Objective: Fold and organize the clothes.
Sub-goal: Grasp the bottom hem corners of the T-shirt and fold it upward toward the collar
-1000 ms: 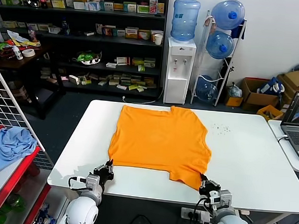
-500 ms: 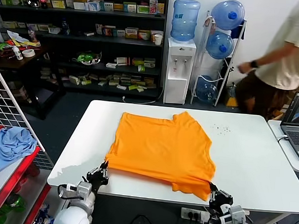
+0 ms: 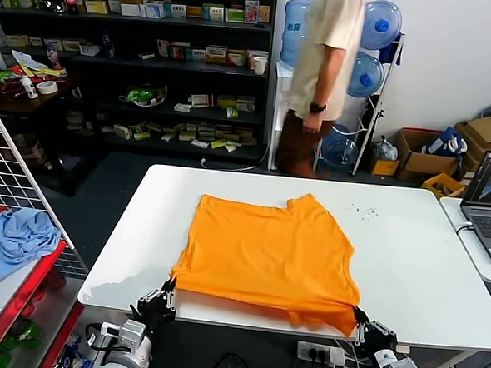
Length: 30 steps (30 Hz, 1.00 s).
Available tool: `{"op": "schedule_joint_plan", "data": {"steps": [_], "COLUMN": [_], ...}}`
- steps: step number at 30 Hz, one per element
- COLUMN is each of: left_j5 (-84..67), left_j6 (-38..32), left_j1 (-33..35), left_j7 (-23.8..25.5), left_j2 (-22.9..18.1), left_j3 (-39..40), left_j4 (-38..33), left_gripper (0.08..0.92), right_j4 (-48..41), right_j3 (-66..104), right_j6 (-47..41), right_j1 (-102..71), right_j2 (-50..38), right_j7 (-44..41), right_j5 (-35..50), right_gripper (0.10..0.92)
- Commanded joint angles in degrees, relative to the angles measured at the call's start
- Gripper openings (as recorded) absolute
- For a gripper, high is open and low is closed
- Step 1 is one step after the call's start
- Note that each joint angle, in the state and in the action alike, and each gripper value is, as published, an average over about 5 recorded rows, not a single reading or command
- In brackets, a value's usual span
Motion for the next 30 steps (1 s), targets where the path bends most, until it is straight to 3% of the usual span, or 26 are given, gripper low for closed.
{"op": "schedule_joint_plan", "data": {"steps": [1, 13, 21, 25, 30], "left_j5": [0.2, -0.9, -1.8, -1.2, -0.5], "left_j6": [-0.7, -0.5, -0.5, -4.0, -5.6], "left_j1": [-6.6, -18.3, -21.6, -21.2, -18.9], "left_j7": [-0.1, -0.2, 0.6, 0.9, 0.8], "left_j2": [0.0, -1.3, -2.0, -2.4, -2.0], "left_j3": [1.6, 5.5, 7.3, 7.0, 6.2], "left_j4": [3.1, 16.7, 21.1, 21.7, 19.5], "left_gripper": [0.108, 0.108, 0.108, 0.146, 0.289], "right_j4": [-4.7, -18.6, -24.0, -23.9, -20.9], "right_j3": [-0.1, -5.5, -9.0, -9.3, -8.3], "right_j6": [3.2, 3.7, 1.3, 0.3, -2.2], "right_j1": [6.8, 22.8, 27.2, 26.9, 24.6], "right_j2": [-0.8, -1.2, 0.7, 1.5, 1.4], "right_j7": [0.3, 0.1, -1.2, -1.1, -1.1], "right_j5": [1.4, 2.5, 2.3, 2.9, 6.4], "right_gripper": [0.124, 0.124, 0.133, 0.215, 0.362]}}
